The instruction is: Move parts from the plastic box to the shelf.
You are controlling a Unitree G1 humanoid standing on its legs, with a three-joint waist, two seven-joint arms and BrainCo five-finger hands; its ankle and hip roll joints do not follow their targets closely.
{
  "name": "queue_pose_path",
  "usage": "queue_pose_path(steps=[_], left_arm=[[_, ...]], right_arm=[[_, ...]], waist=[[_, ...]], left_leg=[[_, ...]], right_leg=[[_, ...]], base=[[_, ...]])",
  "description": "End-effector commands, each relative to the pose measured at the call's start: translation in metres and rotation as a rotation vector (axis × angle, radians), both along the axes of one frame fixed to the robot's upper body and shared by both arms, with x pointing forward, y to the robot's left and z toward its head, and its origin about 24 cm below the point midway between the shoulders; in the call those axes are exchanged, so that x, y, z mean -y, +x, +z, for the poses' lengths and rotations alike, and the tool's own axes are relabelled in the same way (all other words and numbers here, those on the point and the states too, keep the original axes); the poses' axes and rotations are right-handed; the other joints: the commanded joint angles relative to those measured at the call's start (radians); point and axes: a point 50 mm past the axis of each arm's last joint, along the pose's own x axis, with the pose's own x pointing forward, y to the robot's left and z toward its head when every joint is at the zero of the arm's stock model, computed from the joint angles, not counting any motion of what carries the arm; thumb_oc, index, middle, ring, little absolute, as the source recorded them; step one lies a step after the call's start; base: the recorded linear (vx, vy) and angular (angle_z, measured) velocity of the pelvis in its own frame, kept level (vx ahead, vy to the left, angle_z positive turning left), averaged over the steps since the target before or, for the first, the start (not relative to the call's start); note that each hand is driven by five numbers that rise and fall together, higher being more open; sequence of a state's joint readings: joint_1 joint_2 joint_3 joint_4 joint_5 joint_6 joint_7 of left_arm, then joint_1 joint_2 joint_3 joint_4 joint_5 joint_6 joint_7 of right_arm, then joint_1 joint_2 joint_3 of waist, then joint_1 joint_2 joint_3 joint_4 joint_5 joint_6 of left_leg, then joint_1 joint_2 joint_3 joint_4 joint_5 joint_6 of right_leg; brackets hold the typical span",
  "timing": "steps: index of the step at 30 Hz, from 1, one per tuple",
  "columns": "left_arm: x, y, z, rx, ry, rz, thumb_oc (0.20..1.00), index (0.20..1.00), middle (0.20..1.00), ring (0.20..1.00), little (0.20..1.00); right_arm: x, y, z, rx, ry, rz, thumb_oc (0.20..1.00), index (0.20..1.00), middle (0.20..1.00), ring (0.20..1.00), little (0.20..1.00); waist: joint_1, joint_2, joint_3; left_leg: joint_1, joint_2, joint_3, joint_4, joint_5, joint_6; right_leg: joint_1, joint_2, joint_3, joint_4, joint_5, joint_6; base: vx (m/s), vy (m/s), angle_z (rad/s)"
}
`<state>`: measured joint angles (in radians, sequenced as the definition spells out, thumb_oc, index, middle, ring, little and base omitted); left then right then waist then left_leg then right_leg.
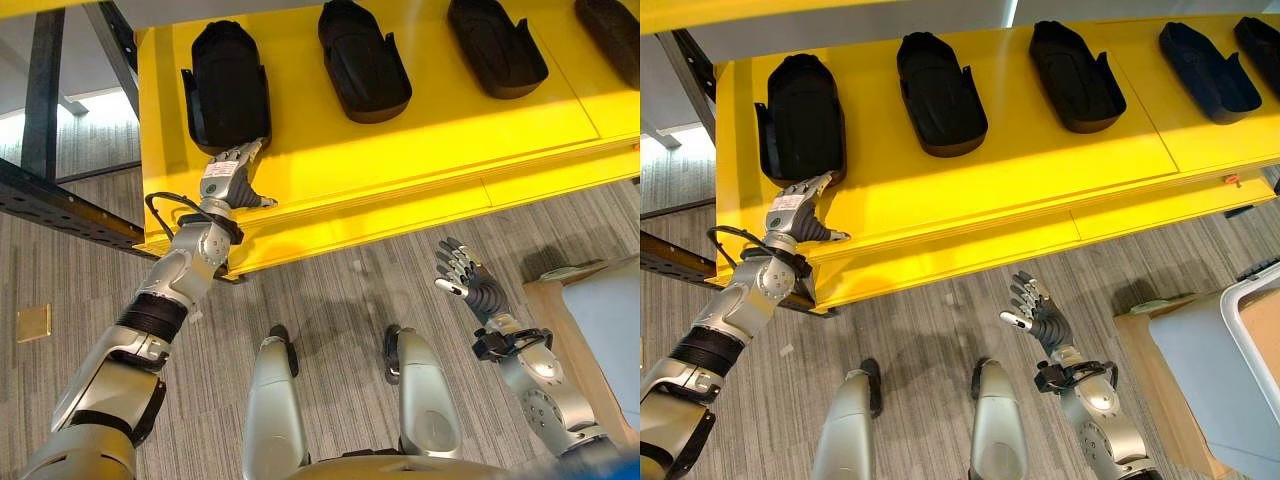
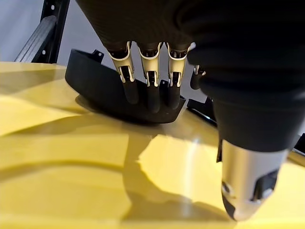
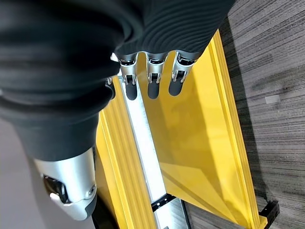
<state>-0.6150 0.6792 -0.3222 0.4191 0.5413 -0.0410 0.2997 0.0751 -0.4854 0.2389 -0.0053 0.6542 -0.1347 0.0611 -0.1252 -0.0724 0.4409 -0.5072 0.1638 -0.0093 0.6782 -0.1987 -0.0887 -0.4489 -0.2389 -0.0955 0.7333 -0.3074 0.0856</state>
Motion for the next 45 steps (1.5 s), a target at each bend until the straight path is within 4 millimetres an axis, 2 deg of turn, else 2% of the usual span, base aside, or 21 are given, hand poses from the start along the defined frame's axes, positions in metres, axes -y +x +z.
queue_pose_path(steps=[1, 12, 24, 30, 38, 39, 41, 43, 45], left_arm=[[-0.006, 0.004, 0.017, 0.092, 0.022, 0.028, 1.000, 1.000, 1.000, 1.000, 1.000], [0.000, 0.011, 0.024, 0.111, -0.002, 0.020, 1.000, 1.000, 1.000, 1.000, 1.000], [-0.008, 0.017, 0.031, 0.120, 0.008, 0.065, 1.000, 1.000, 1.000, 1.000, 1.000], [-0.003, 0.011, 0.036, 0.146, 0.009, 0.020, 1.000, 1.000, 1.000, 1.000, 1.000], [0.010, -0.027, 0.023, 0.156, -0.148, -0.165, 1.000, 1.000, 1.000, 1.000, 1.000], [0.012, -0.049, 0.020, 0.151, -0.290, -0.263, 1.000, 1.000, 1.000, 1.000, 1.000], [0.012, -0.063, 0.018, 0.151, -0.404, -0.318, 1.000, 1.000, 1.000, 1.000, 1.000], [0.011, -0.092, 0.013, 0.143, -0.638, -0.429, 1.000, 1.000, 1.000, 1.000, 1.000], [0.010, -0.097, 0.010, 0.125, -0.686, -0.441, 1.000, 1.000, 1.000, 1.000, 1.000]], right_arm=[[0.006, -0.002, 0.013, 0.069, 0.002, 0.007, 1.000, 1.000, 1.000, 1.000, 1.000], [0.005, -0.004, 0.012, 0.067, 0.010, 0.008, 1.000, 1.000, 1.000, 1.000, 1.000], [0.006, -0.005, 0.012, 0.068, -0.005, 0.010, 1.000, 1.000, 1.000, 1.000, 1.000], [0.006, -0.004, 0.013, 0.073, 0.000, 0.007, 1.000, 1.000, 1.000, 1.000, 1.000], [0.009, -0.002, 0.016, 0.095, 0.007, -0.026, 1.000, 1.000, 1.000, 1.000, 1.000], [0.011, -0.002, 0.019, 0.113, 0.016, -0.042, 1.000, 1.000, 1.000, 1.000, 1.000], [0.011, -0.002, 0.021, 0.124, 0.022, -0.048, 1.000, 1.000, 1.000, 1.000, 1.000], [0.009, -0.001, 0.025, 0.151, 0.018, -0.049, 1.000, 1.000, 1.000, 1.000, 1.000], [0.008, -0.001, 0.025, 0.155, 0.019, -0.046, 1.000, 1.000, 1.000, 1.000, 1.000]], waist=[[-0.005, 0.008, -0.059], [-0.012, 0.004, -0.063], [-0.018, 0.002, -0.067], [-0.013, 0.002, -0.063], [0.010, 0.008, -0.057], [0.019, 0.013, -0.055], [0.026, 0.017, -0.056], [0.041, 0.026, -0.065], [0.042, 0.028, -0.068]], left_leg=[[0.028, 0.072, -0.023, -0.067, 0.031, -0.007], [0.024, 0.074, -0.021, -0.065, 0.032, -0.009], [0.012, 0.075, -0.021, -0.053, 0.032, -0.009], [0.008, 0.073, -0.024, -0.051, 0.032, -0.009], [0.023, 0.072, -0.024, -0.074, 0.037, -0.007], [0.034, 0.073, -0.024, -0.078, 0.039, -0.006], [0.041, 0.074, -0.025, -0.083, 0.041, -0.005], [0.076, 0.078, -0.031, -0.121, 0.057, -0.011], [0.087, 0.080, -0.033, -0.140, 0.068, -0.011]], right_leg=[[0.089, -0.053, 0.039, -0.081, 0.056, 0.010], [0.083, -0.050, 0.045, -0.079, 0.057, 0.011], [0.073, -0.049, 0.052, -0.071, 0.058, 0.010], [0.073, -0.048, 0.051, -0.072, 0.059, 0.010], [0.086, -0.043, 0.046, -0.085, 0.062, 0.007], [0.094, -0.042, 0.044, -0.086, 0.063, 0.005], [0.100, -0.039, 0.043, -0.088, 0.063, 0.004], [0.130, -0.032, 0.034, -0.103, 0.067, 0.003], [0.138, -0.029, 0.030, -0.113, 0.074, 0.002]], base=[[0.00, 0.000, 0.00], [0.00, 0.000, 0.00], [0.00, 0.001, -0.01], [0.00, 0.002, -0.02], [0.00, -0.004, 0.00], [0.00, -0.035, -0.01], [0.01, -0.044, -0.01], [0.02, -0.082, 0.04], [0.01, -0.057, 0.07]])
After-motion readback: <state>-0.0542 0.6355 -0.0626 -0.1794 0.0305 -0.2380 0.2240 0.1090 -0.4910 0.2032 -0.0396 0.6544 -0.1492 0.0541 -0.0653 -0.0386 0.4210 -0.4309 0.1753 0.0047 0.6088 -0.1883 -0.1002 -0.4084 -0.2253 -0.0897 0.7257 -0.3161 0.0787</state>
